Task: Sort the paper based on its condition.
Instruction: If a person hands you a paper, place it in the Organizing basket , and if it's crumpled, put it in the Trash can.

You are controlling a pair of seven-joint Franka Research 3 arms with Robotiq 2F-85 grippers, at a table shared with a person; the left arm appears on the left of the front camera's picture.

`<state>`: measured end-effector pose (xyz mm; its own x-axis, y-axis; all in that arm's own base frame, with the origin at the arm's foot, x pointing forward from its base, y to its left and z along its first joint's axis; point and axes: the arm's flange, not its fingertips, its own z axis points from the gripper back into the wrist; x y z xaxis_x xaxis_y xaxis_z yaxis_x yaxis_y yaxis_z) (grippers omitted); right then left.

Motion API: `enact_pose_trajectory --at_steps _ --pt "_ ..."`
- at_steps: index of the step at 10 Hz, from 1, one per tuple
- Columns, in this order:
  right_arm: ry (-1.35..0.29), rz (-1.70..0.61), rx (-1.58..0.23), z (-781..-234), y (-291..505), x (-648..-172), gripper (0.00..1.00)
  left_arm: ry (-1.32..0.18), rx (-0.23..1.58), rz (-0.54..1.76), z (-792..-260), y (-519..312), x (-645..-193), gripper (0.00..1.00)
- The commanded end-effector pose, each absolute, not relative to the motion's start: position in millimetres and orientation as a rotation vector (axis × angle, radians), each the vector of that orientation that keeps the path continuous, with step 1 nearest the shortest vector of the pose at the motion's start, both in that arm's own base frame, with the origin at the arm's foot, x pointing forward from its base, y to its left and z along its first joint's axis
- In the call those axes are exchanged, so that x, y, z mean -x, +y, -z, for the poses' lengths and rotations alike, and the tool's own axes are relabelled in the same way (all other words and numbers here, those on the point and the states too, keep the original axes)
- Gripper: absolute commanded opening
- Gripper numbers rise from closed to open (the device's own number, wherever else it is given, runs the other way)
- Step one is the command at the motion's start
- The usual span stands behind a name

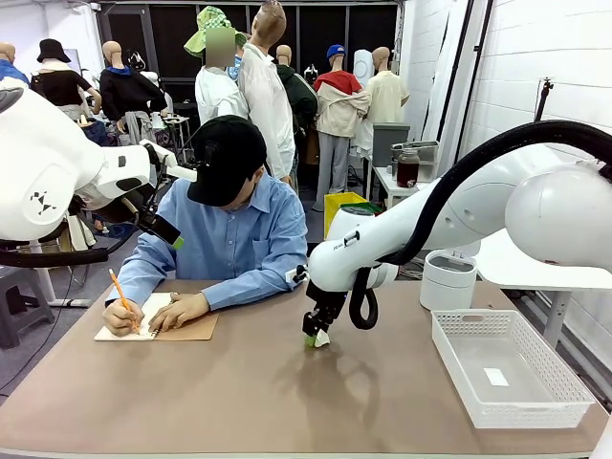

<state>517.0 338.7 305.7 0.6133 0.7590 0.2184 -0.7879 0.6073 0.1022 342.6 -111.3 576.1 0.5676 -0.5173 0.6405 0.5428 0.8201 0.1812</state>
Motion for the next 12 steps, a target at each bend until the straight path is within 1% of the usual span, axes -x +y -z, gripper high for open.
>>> enact_pose_trajectory --at_steps 1,2,3,4,6,8,12 --pt "-0.141 -0.892 -0.179 -306.3 342.5 -523.3 0.56 -0.742 0.037 0.621 -576.8 -110.4 -342.4 1.0" --pt "-0.134 -0.889 -0.179 -307.0 342.7 -522.9 0.43 -0.742 0.037 0.621 -576.8 -110.4 -342.4 1.0" --pt "-0.143 -0.887 -0.182 -307.5 342.2 -522.7 0.24 -0.742 0.037 0.621 -576.8 -110.4 -342.4 1.0" --pt "-0.148 -0.885 -0.177 -308.9 341.1 -522.1 0.2 -0.742 0.037 0.621 -576.8 -110.4 -342.4 1.0" --pt "-0.15 -0.869 -0.154 -317.8 333.9 -518.2 0.2 -0.742 0.037 0.621 -576.8 -110.4 -342.4 1.0" --pt "-0.15 -0.838 -0.124 -339.7 315.8 -511.8 0.2 -0.742 0.037 0.621 -576.8 -110.4 -342.4 1.0" --pt "-0.197 -0.584 -0.035 -409.5 223.2 -506.8 0.2 -0.742 0.037 0.621 -576.8 -110.4 -342.4 1.0"
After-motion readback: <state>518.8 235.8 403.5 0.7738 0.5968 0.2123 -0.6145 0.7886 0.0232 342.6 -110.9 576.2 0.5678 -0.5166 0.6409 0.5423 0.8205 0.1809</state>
